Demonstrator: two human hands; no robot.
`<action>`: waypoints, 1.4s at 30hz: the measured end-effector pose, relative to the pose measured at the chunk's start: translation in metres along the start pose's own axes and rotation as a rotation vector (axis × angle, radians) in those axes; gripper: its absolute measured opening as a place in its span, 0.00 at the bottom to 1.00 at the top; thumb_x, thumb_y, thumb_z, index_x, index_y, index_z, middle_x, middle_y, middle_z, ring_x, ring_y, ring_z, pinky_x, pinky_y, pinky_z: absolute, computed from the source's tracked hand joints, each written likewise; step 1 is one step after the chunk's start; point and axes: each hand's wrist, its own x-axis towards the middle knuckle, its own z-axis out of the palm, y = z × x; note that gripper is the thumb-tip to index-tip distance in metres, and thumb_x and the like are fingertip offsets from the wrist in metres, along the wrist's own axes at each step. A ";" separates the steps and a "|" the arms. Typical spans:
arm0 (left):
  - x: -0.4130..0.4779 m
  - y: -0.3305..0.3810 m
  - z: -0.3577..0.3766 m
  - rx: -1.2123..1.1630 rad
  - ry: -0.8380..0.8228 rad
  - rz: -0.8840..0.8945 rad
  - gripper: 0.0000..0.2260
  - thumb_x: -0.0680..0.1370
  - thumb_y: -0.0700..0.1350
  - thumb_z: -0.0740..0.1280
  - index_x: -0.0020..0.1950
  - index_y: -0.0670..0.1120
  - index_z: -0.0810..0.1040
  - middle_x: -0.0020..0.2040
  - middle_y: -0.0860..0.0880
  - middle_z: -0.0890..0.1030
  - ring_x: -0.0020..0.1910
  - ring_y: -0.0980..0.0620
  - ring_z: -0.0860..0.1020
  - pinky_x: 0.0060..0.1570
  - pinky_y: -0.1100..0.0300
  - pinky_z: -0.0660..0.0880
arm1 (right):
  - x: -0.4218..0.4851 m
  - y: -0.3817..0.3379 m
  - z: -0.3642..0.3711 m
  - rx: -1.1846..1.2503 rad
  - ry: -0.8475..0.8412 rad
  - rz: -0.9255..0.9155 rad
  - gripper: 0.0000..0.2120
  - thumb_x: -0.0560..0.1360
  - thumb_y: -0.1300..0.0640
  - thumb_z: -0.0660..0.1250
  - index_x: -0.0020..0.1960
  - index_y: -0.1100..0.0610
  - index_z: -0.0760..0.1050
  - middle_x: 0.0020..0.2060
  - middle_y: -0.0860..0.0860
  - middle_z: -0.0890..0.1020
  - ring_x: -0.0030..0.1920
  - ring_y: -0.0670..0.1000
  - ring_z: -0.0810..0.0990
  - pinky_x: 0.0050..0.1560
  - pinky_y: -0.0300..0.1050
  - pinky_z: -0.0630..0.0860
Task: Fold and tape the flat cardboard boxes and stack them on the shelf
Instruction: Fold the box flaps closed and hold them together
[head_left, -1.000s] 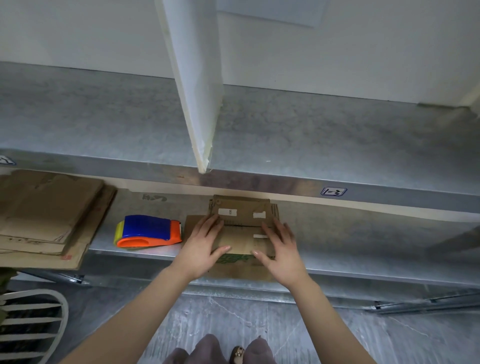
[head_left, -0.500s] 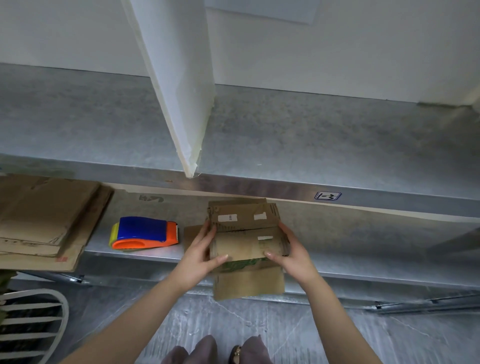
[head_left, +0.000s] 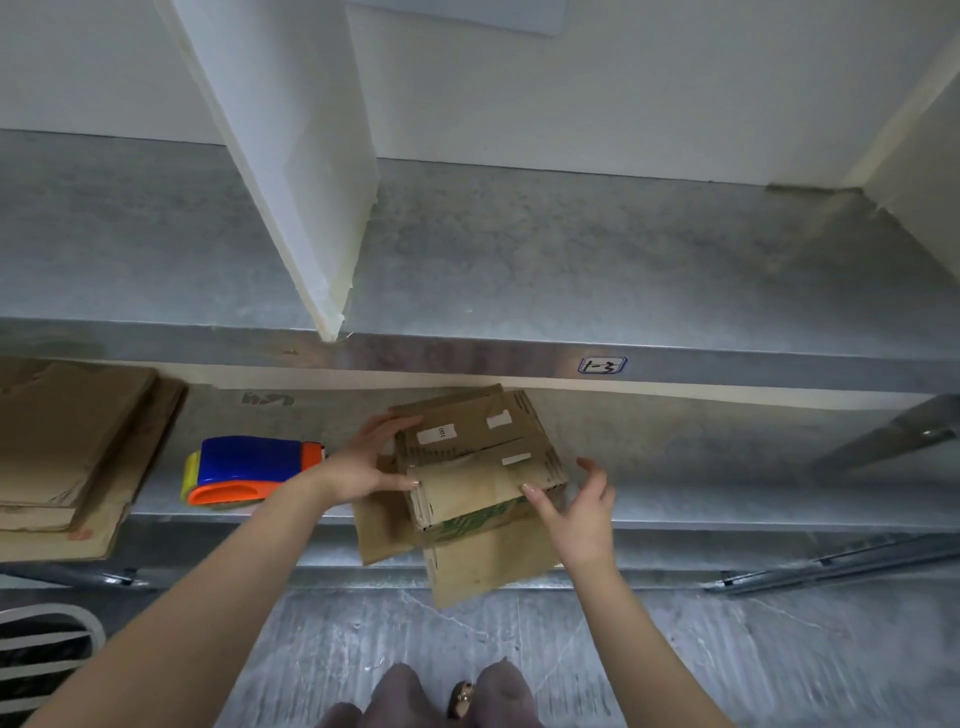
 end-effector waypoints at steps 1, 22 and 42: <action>-0.003 -0.002 0.005 0.013 0.028 0.002 0.39 0.69 0.54 0.77 0.73 0.65 0.58 0.75 0.52 0.56 0.73 0.49 0.60 0.70 0.58 0.59 | 0.000 0.000 0.000 0.028 0.006 0.020 0.39 0.69 0.45 0.75 0.72 0.54 0.60 0.66 0.58 0.70 0.64 0.57 0.73 0.57 0.49 0.74; -0.069 -0.006 0.083 0.359 0.468 0.121 0.29 0.77 0.57 0.66 0.75 0.50 0.62 0.77 0.51 0.56 0.75 0.49 0.56 0.74 0.54 0.56 | -0.021 -0.025 0.034 -0.258 -0.403 -0.324 0.36 0.72 0.40 0.71 0.75 0.40 0.60 0.79 0.52 0.51 0.78 0.54 0.53 0.73 0.49 0.59; -0.131 -0.083 -0.063 0.859 0.431 0.016 0.28 0.76 0.56 0.65 0.74 0.49 0.66 0.73 0.47 0.68 0.74 0.44 0.62 0.73 0.50 0.54 | -0.080 -0.117 0.128 -0.584 -0.360 -0.886 0.23 0.79 0.48 0.60 0.72 0.51 0.67 0.70 0.52 0.71 0.75 0.55 0.60 0.74 0.51 0.60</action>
